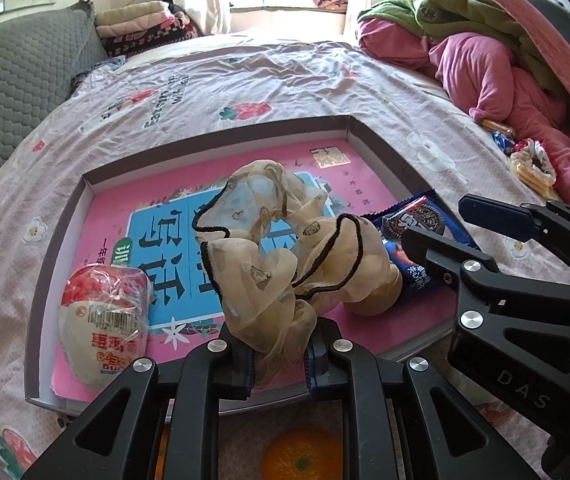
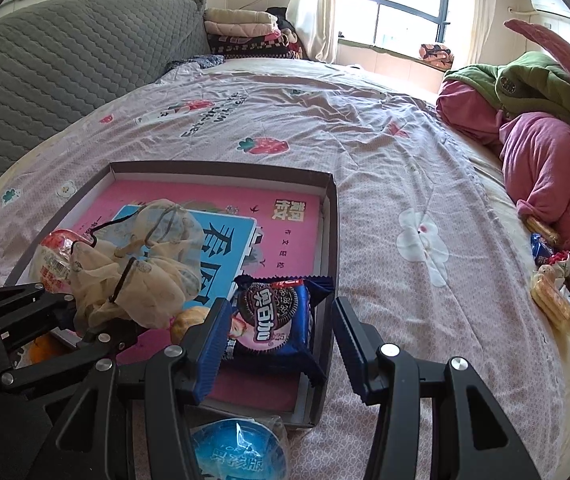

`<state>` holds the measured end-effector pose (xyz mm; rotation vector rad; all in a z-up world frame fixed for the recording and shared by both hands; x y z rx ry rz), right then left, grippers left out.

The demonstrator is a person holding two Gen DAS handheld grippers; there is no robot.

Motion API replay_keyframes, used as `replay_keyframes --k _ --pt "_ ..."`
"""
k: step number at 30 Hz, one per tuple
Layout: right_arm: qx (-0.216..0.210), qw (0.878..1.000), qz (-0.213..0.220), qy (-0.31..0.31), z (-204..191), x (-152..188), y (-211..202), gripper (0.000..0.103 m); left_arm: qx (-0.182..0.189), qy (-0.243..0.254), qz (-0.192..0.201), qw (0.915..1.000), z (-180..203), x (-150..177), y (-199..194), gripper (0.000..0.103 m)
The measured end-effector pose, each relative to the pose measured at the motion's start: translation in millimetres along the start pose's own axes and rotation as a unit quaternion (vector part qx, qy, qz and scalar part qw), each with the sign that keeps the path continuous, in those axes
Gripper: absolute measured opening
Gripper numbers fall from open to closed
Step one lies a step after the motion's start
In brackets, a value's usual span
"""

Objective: Organize objects
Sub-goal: 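Lower the mesh sponge onto the pink book while the right tool lowers the cookie pack beside it, then open the left tool to release the sponge while the right tool releases the cookie pack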

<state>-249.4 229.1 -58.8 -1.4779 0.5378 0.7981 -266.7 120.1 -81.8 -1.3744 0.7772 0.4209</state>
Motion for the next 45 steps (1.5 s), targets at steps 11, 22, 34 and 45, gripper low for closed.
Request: replay_keyframes --k 11,22,34,45 --pt "-0.003 1.000 -0.009 -0.007 -3 2 2 0.052 0.001 -0.014 -0.014 0.9998 -7 1 5 0.021" --pt "-0.015 1.000 -0.021 0.000 -4 2 3 0.052 0.029 -0.053 -0.031 0.9977 -14 3 4 0.037" --pt "-0.015 1.000 -0.021 0.003 -1 0 0 0.052 0.010 -0.048 -0.028 0.9984 -16 5 -1 0.050" --pt "-0.010 1.000 -0.020 0.004 1 -2 -2 0.052 0.005 -0.047 -0.027 0.9985 -18 1 -7 0.057"
Point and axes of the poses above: each gripper's, at about its wrist camera, not at the fingertips, and y roughly the way its jaws point, z to its right, x to its underside, the point moved 5 cm from there along y, roughly the way its jaws point, and after that the axes turned 7 degrees about z, right-handed, at the moved point
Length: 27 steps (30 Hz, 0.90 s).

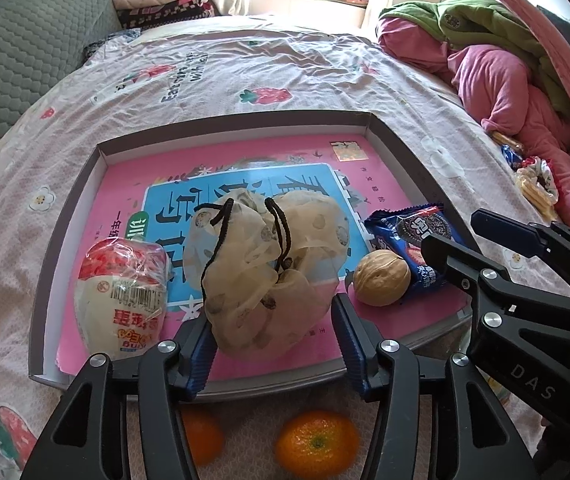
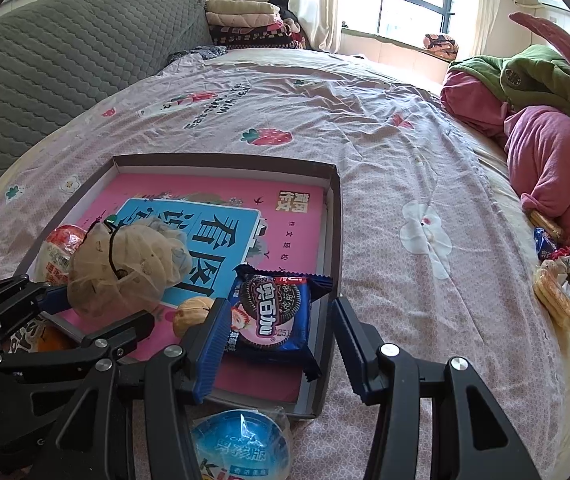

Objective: Organize objects
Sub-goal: 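Open the left tool to release the sponge while the right tool releases the cookie pack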

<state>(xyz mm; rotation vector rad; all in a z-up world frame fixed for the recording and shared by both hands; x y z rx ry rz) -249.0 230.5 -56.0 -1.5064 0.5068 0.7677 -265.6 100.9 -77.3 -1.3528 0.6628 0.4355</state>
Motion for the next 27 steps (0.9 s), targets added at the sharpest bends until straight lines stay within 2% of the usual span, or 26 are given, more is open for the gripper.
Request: replay_keyframes --k 4,11,13,27 --pt "0.005 1.000 0.000 0.002 2 -1 -1 0.052 -0.005 0.004 0.000 1.0000 0 -1 -2 0.064" --pt "0.009 1.000 0.001 -0.002 3 -1 -2 0.052 -0.004 0.006 0.001 1.0000 2 1 -6 0.067" --pt "0.007 1.000 0.003 -0.001 3 -2 -3 0.053 0.000 0.008 0.001 1.0000 3 2 -8 0.073" --pt "0.002 1.000 0.020 0.007 4 -8 -14 0.058 0.002 0.008 0.016 0.9998 8 -2 -28 0.076"
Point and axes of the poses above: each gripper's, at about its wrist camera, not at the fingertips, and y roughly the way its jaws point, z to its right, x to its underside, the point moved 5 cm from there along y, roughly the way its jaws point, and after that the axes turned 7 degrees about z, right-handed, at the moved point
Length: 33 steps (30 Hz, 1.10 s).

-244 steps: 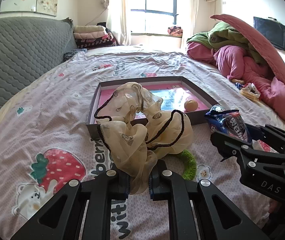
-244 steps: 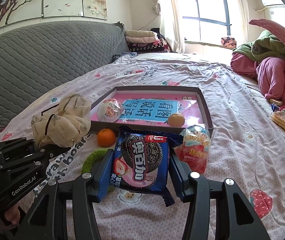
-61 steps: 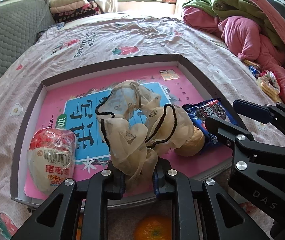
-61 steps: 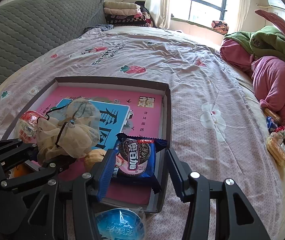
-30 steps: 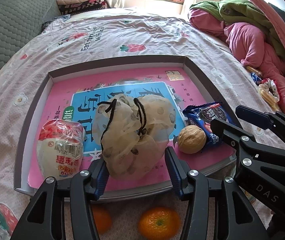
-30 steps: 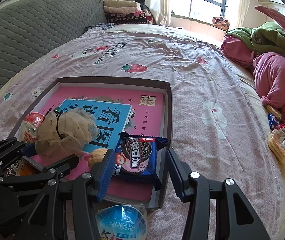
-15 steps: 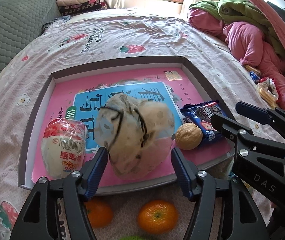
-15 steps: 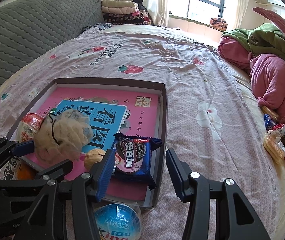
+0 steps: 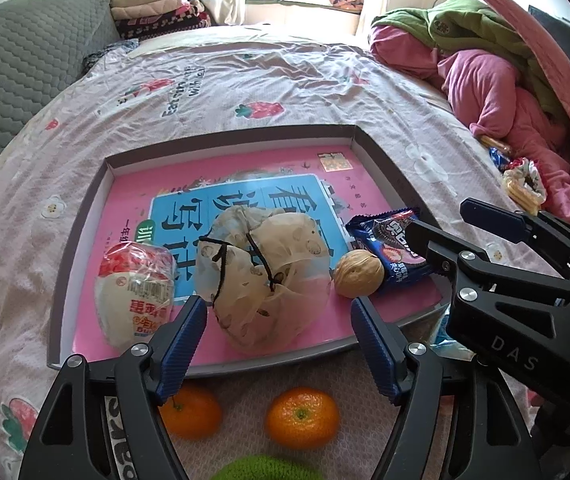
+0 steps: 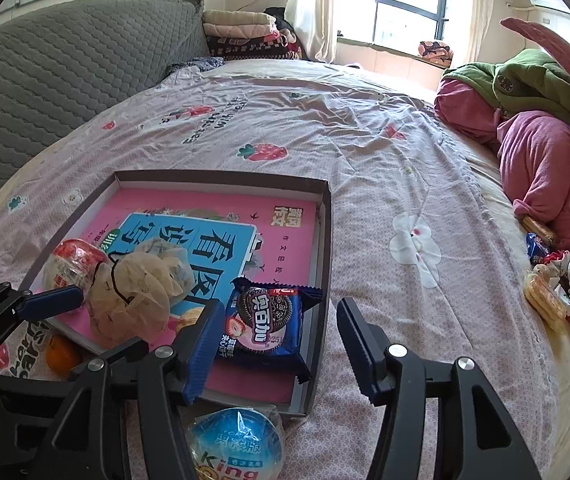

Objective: Organize objects
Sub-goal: 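Open the left tool to release the sponge while the right tool releases the cookie pack, then withdraw both open tools from the tray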

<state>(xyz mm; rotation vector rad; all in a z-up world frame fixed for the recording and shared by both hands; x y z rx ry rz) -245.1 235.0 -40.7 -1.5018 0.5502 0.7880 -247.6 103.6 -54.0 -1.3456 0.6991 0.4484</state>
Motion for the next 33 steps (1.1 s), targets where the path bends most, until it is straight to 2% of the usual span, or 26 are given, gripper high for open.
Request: replay_keyframes --k 9,18,26,33 --pt "-0.012 1.000 0.025 0.008 1 -9 -13 0.062 -0.008 -0.004 0.018 0.9998 -7 -9 -19 0.076" --pt "-0.016 0.999 0.027 0.013 2 -9 -15 0.064 -0.014 -0.015 0.029 0.9994 -13 -9 -28 0.076" --pt "-0.024 0.999 0.034 -0.001 -4 -9 -18 0.071 -0.034 -0.024 0.034 0.9985 -23 -7 -30 0.077" --pt "-0.029 0.997 0.068 0.020 1 -18 -33 0.074 -0.044 -0.026 0.047 0.9976 -29 -8 -40 0.077"
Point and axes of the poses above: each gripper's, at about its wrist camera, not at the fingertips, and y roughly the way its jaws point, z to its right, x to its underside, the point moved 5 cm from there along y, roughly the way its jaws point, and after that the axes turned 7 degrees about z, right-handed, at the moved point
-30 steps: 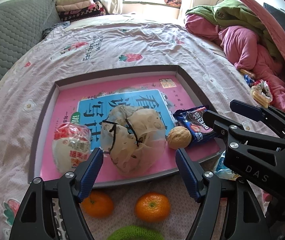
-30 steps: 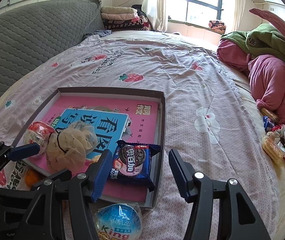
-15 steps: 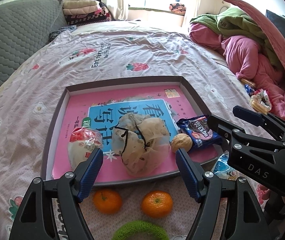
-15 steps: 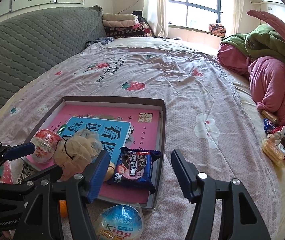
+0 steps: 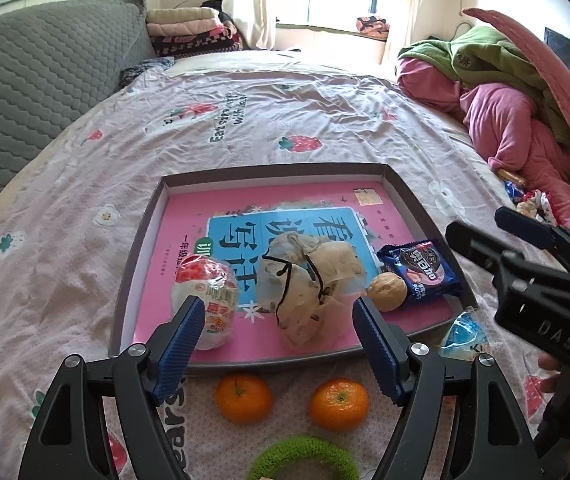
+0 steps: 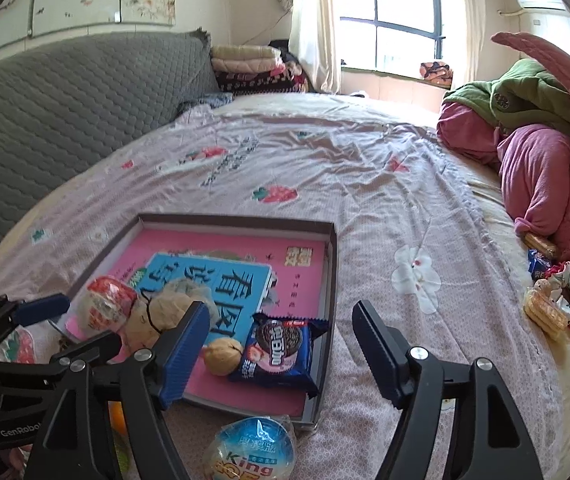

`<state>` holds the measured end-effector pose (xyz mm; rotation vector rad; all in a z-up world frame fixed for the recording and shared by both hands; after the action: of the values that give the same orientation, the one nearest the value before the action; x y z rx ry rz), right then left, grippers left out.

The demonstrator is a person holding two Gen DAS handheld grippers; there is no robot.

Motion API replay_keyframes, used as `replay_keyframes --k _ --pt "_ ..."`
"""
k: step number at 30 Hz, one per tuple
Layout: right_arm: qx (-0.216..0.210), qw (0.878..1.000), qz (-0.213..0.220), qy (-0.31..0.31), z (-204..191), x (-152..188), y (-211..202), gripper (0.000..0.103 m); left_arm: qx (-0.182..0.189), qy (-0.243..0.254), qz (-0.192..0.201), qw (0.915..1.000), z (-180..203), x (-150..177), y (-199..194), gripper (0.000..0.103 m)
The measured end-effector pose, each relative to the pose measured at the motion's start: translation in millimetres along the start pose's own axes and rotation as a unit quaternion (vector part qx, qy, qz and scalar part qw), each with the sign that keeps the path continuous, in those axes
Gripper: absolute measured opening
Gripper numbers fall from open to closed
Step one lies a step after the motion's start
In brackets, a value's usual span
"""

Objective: Organize objects
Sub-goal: 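Withdraw both open tools from the tray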

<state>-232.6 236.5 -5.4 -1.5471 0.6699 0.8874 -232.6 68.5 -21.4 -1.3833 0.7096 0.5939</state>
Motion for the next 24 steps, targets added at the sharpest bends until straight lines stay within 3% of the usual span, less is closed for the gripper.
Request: replay_keyframes --k 24 --pt "-0.004 0.999 0.045 -0.003 -3 -13 -29 0.074 -0.018 -0.023 0.031 0.9991 -24 9 -48 0.078"
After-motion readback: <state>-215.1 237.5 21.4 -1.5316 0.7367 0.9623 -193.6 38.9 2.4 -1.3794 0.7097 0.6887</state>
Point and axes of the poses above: each gripper's, at about its wrist camera, not at the fingertips, and y roughly the way its jaws point, z to its right, x to its underside, the point moved 5 cm from there along y, roughly the way its jaws point, and after that the axes turned 7 degrees about z, right-handed, at the moved point
